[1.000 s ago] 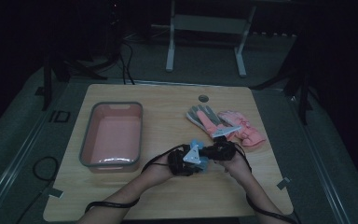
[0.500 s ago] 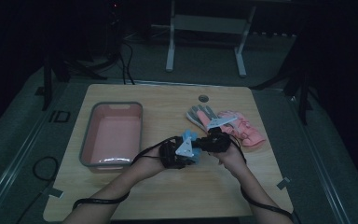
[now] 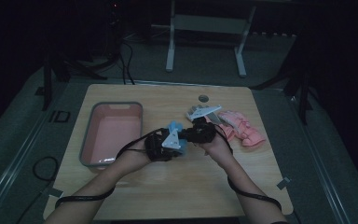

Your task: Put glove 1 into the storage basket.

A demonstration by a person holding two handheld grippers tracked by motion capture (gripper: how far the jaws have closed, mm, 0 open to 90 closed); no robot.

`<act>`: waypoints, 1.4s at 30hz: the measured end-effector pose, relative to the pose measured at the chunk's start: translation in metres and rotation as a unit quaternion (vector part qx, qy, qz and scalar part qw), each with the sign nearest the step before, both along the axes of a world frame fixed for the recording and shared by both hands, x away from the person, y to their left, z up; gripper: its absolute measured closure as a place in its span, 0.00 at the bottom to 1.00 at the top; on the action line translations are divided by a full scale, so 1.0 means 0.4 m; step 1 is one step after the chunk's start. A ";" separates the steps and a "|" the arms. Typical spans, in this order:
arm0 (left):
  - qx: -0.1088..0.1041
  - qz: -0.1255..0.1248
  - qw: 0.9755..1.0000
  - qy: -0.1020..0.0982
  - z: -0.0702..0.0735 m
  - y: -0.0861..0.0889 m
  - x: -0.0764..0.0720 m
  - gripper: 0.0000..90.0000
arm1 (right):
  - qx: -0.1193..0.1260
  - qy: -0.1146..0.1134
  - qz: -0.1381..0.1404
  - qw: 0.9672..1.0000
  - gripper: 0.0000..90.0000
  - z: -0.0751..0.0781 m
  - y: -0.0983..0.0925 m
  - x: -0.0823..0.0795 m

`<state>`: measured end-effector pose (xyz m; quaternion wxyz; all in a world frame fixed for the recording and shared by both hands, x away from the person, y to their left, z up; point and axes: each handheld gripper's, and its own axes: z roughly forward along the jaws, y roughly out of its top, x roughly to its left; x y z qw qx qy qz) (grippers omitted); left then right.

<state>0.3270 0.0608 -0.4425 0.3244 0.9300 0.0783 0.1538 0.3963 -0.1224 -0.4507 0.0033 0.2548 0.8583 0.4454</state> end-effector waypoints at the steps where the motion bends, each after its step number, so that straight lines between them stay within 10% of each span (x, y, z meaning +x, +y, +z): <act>1: 0.000 0.003 1.000 -0.002 0.005 0.009 0.000 0.86 | 0.001 -0.001 0.002 1.000 0.92 0.004 0.008 0.002; 30: 0.025 0.083 0.996 -0.016 0.073 0.254 -0.009 0.86 | 0.023 -0.011 0.059 0.998 0.92 0.076 0.294 0.049; 42: 0.035 0.103 0.994 -0.001 0.030 0.364 -0.002 0.86 | 0.021 0.004 0.076 0.997 0.92 0.037 0.420 0.066</act>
